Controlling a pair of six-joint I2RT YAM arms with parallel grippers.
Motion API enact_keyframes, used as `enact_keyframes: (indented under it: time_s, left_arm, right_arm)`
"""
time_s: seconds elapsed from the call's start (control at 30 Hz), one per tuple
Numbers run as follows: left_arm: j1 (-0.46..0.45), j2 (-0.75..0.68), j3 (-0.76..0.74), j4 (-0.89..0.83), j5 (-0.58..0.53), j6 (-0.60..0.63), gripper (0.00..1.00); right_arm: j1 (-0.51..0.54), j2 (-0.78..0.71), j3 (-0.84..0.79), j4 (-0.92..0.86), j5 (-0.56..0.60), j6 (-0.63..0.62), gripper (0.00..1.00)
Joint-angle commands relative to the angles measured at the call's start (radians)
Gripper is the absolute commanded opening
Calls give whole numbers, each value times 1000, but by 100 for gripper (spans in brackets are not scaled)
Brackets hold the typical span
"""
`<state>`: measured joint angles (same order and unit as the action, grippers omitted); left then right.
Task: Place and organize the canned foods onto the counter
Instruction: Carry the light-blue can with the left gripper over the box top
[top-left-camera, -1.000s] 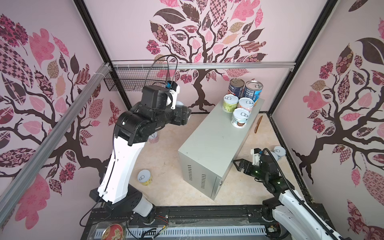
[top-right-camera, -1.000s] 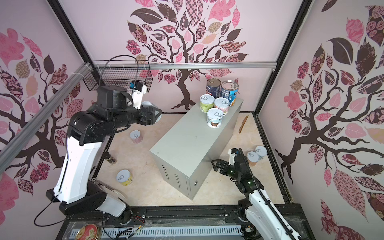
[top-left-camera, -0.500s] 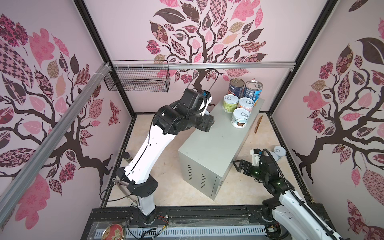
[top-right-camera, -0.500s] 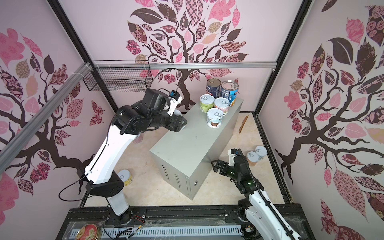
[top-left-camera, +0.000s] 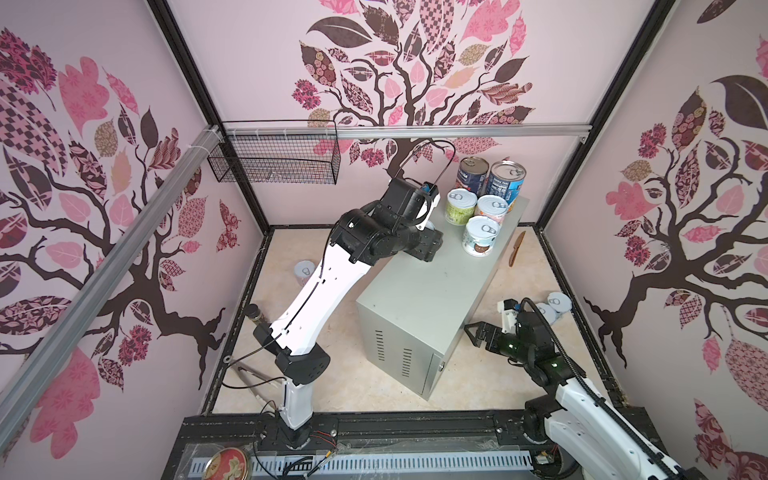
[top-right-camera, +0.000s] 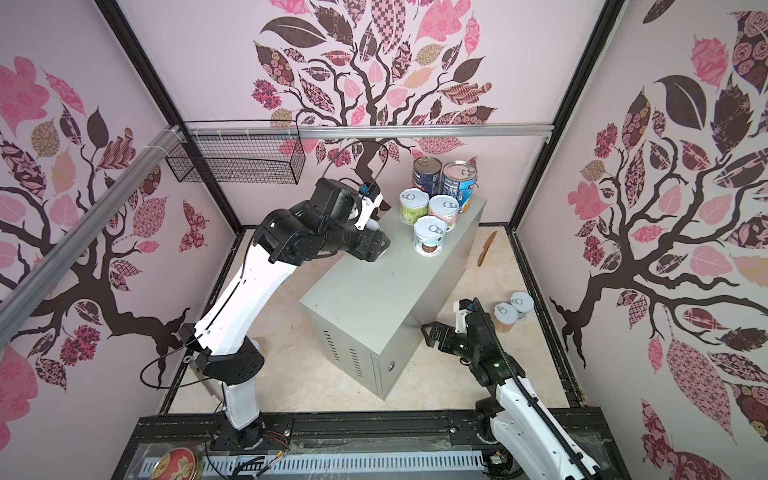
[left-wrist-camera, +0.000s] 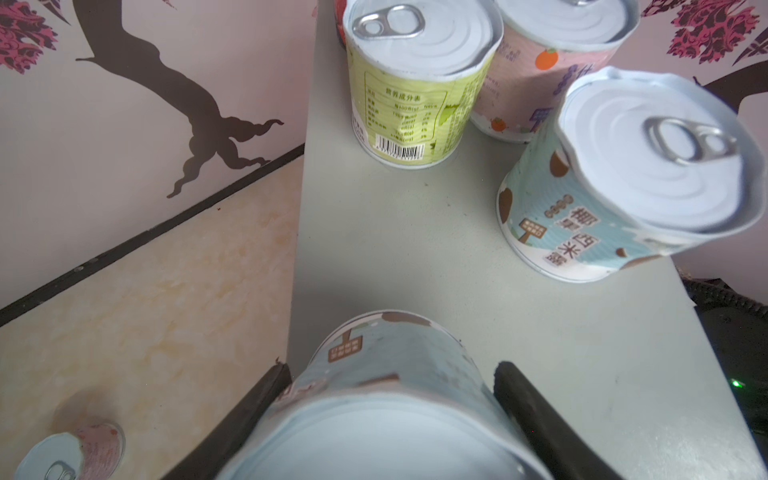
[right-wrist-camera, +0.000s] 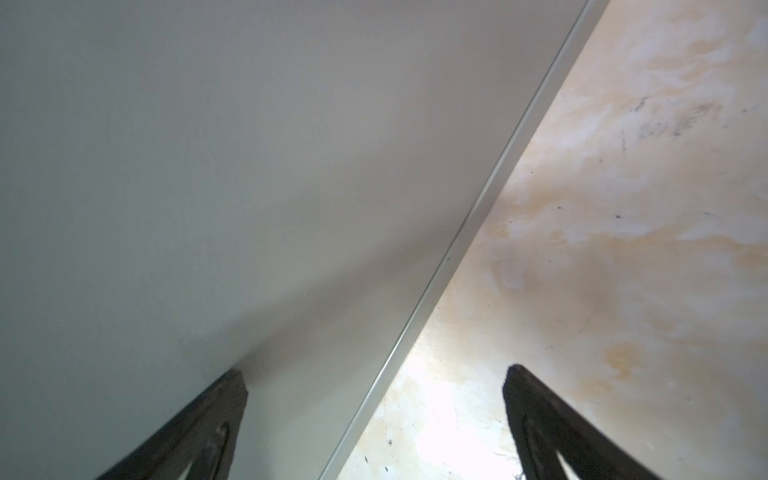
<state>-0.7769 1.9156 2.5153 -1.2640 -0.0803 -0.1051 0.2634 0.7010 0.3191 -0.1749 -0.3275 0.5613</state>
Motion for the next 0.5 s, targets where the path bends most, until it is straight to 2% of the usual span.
enact_keyframes:
  time_s: [0.0, 0.3, 0.47]
  left_arm:
    - [-2, 35, 67, 69, 17, -4, 56]
    - [-4, 100, 100, 92, 34, 7, 77]
    - [-4, 107, 101, 111, 27, 20, 85]
  right_arm:
    - [7, 2, -9, 37, -15, -12, 100]
    - [8, -1, -12, 52, 1, -3, 100]
    - [7, -1, -11, 51, 5, -5, 100]
